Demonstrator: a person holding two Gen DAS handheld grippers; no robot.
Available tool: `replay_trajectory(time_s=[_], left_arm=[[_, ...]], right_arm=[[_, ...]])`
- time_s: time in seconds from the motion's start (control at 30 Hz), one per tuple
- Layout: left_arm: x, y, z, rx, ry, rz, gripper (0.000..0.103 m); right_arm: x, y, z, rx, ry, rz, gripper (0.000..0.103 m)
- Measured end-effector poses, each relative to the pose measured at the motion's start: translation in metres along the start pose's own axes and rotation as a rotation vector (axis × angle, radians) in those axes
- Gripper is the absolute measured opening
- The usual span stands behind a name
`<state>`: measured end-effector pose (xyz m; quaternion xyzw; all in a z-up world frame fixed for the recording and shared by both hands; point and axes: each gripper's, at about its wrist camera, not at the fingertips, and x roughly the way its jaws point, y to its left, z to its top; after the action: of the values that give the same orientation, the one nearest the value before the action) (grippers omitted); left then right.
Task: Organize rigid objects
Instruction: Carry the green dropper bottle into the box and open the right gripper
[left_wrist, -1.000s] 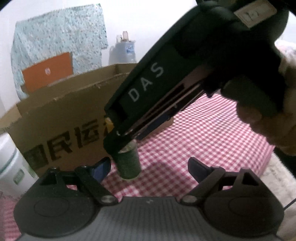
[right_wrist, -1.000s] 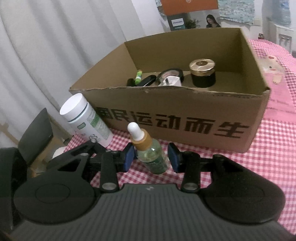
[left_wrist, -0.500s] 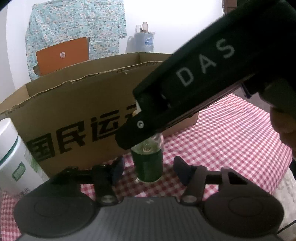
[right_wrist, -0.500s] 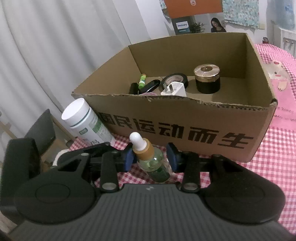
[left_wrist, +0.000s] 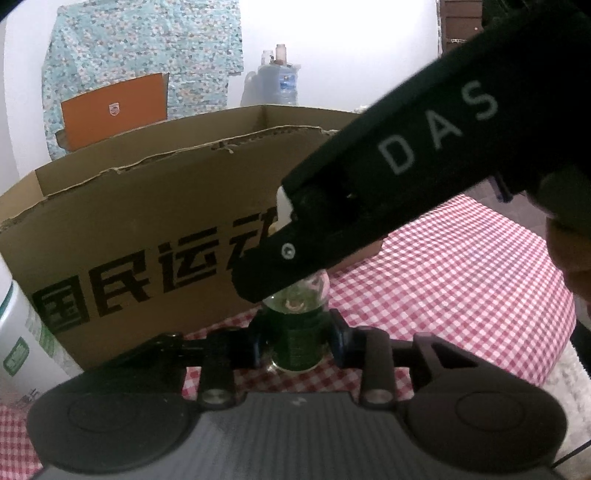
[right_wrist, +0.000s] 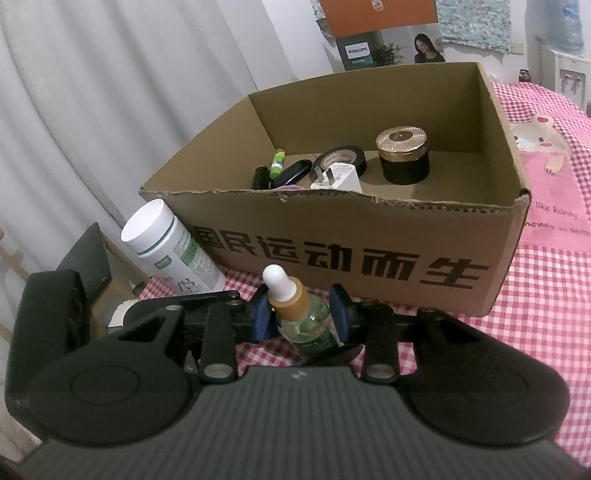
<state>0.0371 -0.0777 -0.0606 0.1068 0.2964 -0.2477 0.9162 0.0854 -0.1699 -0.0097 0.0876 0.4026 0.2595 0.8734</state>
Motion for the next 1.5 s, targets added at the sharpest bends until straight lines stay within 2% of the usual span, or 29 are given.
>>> replay_trajectory(time_s=[0.17,0.23,0.3,0.6,0.87,1.07,1.3,1.5], left_arm=[[0.009,-0.003,0.009,-0.016,0.008,-0.006,0.039],[0.009,-0.001,0.010,-0.030,0.008,0.000,0.033],[0.009,0.001,0.012,-0.045,0.010,-0.009,0.033],[-0.012,0.003,0.021,-0.045,-0.014,0.002,0.033],[-0.053,0.012,0.064,-0.066,-0.098,0.048,0.033],[-0.057,0.028,0.106,-0.112,-0.135,0.025,0.033],[-0.016,0.047,0.136,-0.159,-0.078,-0.023,0.033],[0.028,0.062,0.136,-0.223,0.047,-0.083,0.033]], right_arm=[[0.002,0.000,0.001,0.004,0.002,0.002,0.033],[0.001,0.000,0.001,0.005,0.006,-0.002,0.033],[0.000,0.001,0.001,0.004,0.008,-0.005,0.033],[-0.014,0.013,0.003,-0.013,-0.009,-0.004,0.032],[-0.055,0.045,0.033,-0.128,-0.093,0.023,0.031],[-0.077,0.053,0.073,-0.200,-0.143,0.029,0.031],[-0.065,0.024,0.120,-0.171,-0.099,0.016,0.031],[-0.032,-0.016,0.137,-0.075,0.003,0.031,0.031]])
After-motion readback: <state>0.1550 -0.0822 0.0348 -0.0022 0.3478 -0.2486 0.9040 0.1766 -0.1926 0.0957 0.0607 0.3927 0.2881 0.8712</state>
